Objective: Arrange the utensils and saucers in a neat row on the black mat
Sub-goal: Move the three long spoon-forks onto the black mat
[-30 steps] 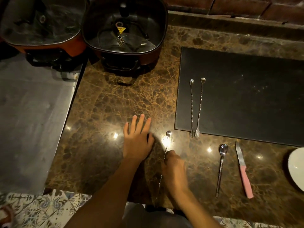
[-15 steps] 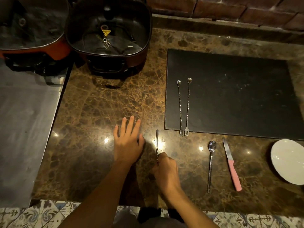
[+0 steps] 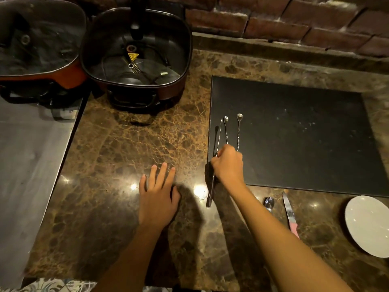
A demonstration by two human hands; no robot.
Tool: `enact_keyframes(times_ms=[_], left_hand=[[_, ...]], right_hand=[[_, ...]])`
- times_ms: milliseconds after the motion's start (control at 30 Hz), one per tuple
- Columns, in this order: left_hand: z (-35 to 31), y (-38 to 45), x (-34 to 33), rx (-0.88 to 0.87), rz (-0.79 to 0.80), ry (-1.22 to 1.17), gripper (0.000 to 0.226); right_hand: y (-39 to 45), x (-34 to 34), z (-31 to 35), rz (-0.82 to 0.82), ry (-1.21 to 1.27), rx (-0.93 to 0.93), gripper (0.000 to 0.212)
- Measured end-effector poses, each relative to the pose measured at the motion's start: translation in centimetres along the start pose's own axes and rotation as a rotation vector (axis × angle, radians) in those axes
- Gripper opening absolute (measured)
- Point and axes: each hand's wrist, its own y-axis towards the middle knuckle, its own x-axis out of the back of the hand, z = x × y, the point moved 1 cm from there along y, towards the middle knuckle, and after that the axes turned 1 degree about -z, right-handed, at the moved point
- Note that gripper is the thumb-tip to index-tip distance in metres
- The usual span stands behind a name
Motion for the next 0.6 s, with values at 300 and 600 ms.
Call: enact_keyframes(times_ms=[300,600], left_hand=[[-0.2,-0.1,0.7,0.017,0.068,-0.008,0.057],[-0.3,-0.1,0.8,0.017,0.08,-0.008,0.057]], right_hand=[[4.6,-1.2,2.1,0.003,-0.081,-0.017,0.009],[4.7,-1.3,1.7,0.0,-0.07,-0.017,0.009]])
